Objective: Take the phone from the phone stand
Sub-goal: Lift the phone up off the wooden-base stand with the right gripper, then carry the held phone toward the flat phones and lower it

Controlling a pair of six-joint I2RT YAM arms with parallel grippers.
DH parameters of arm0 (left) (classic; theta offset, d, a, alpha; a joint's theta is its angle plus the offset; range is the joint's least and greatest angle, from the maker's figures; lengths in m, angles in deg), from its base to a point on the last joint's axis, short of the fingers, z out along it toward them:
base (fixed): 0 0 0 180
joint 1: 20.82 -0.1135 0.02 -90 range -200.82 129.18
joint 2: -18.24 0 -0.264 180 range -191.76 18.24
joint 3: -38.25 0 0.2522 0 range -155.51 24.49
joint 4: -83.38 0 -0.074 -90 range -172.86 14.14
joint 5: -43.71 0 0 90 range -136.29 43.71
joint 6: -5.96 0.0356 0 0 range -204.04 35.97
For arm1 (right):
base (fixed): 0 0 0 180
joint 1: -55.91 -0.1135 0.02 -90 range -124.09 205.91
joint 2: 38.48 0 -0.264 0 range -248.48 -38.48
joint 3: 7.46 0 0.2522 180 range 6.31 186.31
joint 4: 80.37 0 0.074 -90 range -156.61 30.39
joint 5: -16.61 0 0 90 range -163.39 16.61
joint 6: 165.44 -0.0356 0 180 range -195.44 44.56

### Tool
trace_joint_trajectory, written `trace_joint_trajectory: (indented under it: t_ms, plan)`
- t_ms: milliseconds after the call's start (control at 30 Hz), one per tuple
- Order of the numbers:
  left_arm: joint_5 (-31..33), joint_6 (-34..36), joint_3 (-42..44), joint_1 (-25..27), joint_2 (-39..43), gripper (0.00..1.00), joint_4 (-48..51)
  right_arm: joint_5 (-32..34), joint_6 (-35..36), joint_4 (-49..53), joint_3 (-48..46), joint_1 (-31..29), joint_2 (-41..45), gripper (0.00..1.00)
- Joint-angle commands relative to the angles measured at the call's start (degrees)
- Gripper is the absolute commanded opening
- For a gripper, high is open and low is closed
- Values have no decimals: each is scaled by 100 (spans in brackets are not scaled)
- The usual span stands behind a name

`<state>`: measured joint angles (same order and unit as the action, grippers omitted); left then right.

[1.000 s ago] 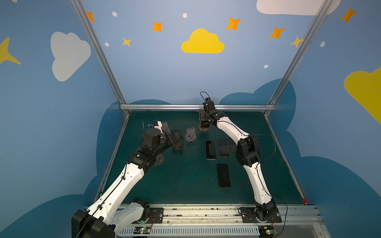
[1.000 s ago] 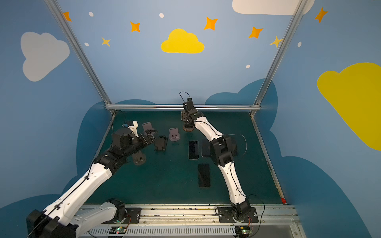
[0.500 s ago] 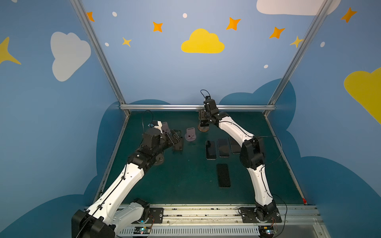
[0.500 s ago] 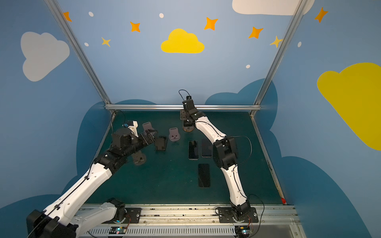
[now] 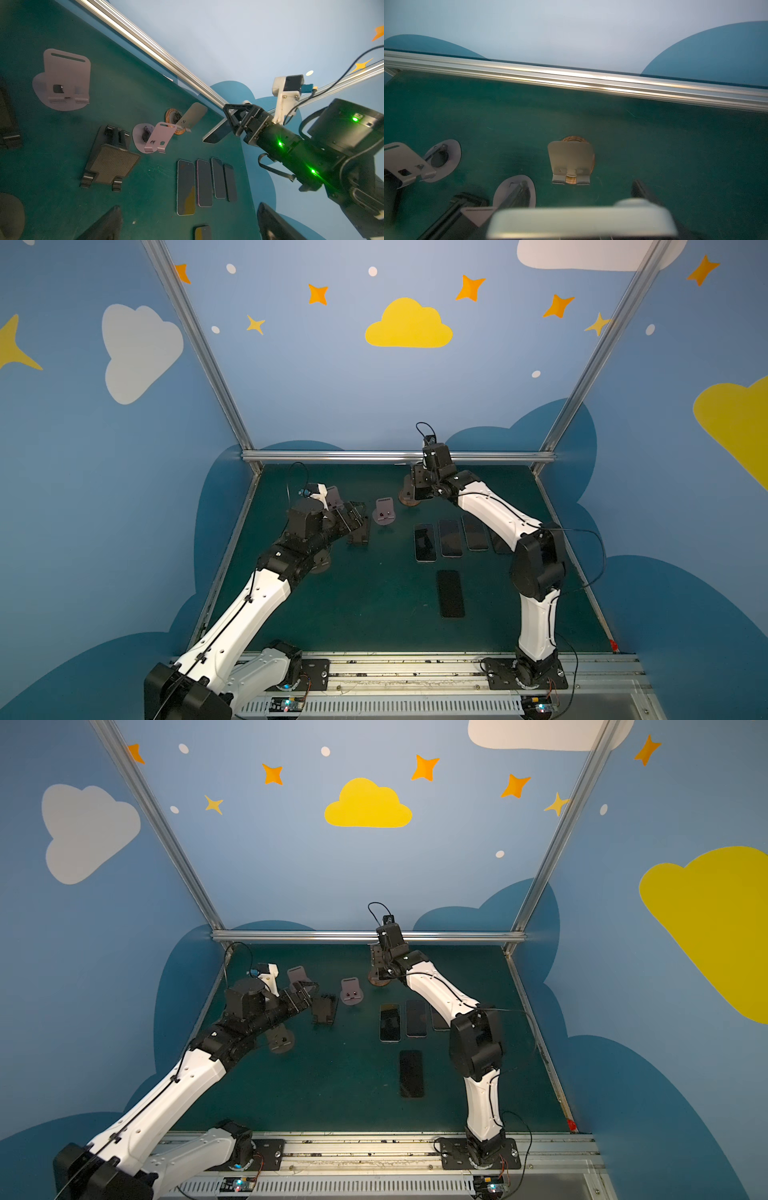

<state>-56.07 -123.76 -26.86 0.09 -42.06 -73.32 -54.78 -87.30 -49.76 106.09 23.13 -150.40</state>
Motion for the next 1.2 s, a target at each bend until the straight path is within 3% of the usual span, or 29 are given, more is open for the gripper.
trace_joint_trajectory:
  t_ms: [0, 267, 533, 733, 1067, 1167]
  plan:
    - [-41, -26, 73, 29, -44, 100, -94, 331, 136, -322, -458, -28, 699, 64]
    - [-18, 19, 102, 285, -46, 100, -131, 577, -35, -300, -2465, 60, 2272, 62]
    - [65, 66, 104, 423, 35, 100, -121, 679, -229, 368, -4134, 144, 3604, 62]
    - [-41, 16, 107, 439, 26, 100, -158, 399, -689, 749, -5078, 469, 4435, 62]
    - [-39, 9, 111, 491, 75, 100, -178, -269, -1054, 1003, -5669, 667, 4390, 61]
    - [-48, 1, 112, 497, 46, 100, -164, -195, -1326, 930, -5831, 672, 4322, 62]
